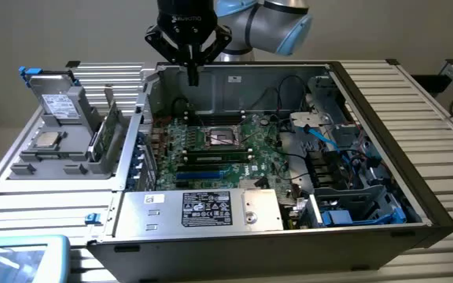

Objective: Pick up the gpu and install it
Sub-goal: 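Reach for the gpu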

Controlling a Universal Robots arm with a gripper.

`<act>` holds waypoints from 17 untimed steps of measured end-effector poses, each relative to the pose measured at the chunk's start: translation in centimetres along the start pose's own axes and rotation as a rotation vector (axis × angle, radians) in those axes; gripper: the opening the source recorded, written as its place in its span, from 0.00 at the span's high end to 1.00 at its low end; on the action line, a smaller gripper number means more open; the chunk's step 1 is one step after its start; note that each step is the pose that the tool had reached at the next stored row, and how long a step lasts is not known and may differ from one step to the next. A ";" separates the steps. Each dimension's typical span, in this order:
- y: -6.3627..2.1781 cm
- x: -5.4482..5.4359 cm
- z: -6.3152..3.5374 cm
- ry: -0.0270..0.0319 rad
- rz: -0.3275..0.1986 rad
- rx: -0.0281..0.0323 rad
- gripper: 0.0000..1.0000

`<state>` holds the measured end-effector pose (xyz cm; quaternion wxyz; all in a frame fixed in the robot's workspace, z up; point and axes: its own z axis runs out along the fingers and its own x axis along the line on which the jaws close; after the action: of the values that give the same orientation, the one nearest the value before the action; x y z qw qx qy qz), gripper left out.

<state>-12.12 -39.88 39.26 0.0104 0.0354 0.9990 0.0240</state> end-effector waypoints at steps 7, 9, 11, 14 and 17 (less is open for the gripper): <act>0.00 0.0 0.00 0.0000 0.000 0.0001 0.88; 0.00 0.0 0.00 0.0000 0.000 0.0000 0.88; -0.01 0.2 0.00 0.0001 0.000 0.0001 0.88; -0.10 1.6 0.01 0.0000 0.000 0.0001 0.87; -0.20 3.0 0.01 0.0000 0.000 0.0000 0.75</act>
<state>-15.08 -39.86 39.18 0.0104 0.0354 0.9990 0.0240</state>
